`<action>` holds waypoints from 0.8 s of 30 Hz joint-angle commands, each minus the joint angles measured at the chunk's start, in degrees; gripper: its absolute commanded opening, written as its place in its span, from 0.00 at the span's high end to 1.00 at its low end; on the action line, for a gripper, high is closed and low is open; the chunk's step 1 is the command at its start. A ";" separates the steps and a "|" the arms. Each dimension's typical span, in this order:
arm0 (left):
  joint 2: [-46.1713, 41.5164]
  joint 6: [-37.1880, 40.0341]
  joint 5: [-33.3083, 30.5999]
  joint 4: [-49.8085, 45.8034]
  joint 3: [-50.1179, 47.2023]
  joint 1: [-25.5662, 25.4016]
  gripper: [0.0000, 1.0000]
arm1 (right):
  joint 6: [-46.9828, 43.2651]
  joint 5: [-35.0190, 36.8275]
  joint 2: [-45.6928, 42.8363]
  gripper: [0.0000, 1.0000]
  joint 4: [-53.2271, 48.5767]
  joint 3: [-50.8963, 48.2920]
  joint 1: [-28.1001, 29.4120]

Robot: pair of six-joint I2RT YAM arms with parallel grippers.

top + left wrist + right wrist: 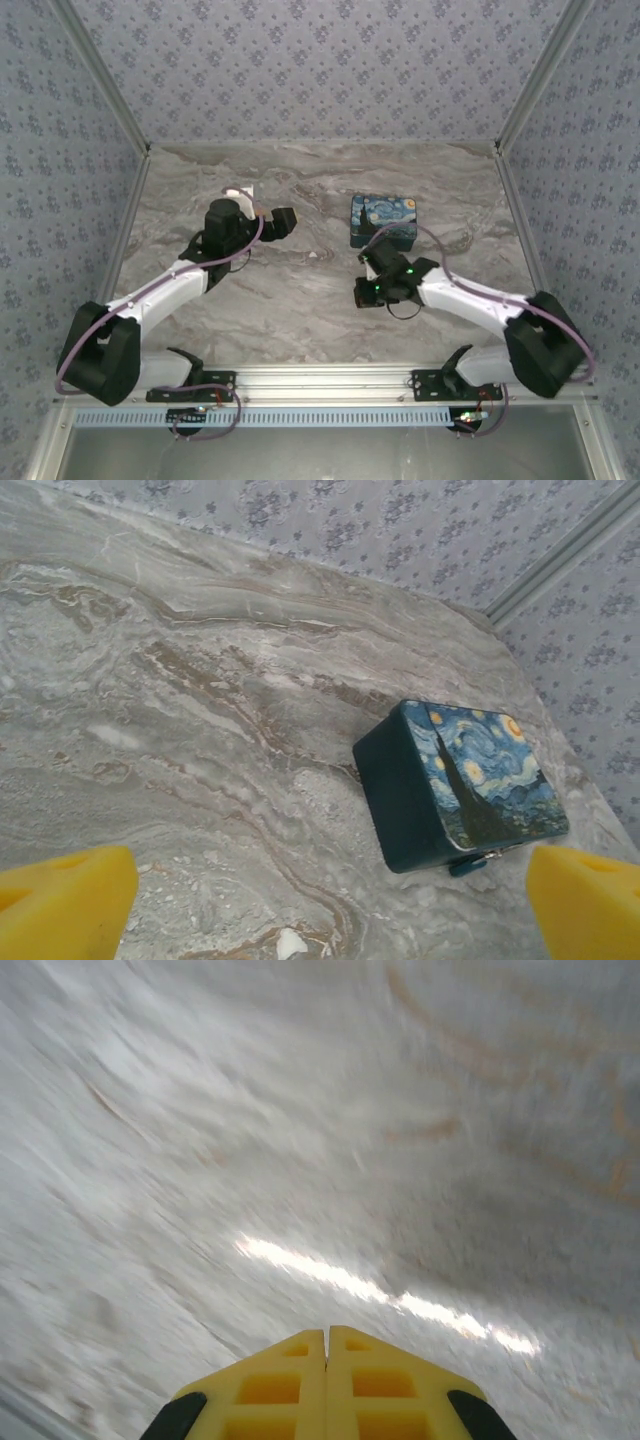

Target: Unlock the padlock with the key

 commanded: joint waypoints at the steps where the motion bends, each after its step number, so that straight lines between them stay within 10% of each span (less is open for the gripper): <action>1: -0.95 -1.33 4.16 2.52 2.92 -0.41 0.01 | 9.70 -2.60 -6.30 1.00 15.90 -4.86 -2.82; 9: 2.03 -10.93 8.87 3.73 6.34 -1.45 0.01 | 18.44 1.70 -16.61 1.00 27.17 -9.57 -6.92; 24: 13.89 -75.60 11.00 13.60 6.00 -3.87 0.22 | 11.74 3.92 -11.16 1.00 32.53 -2.67 -7.77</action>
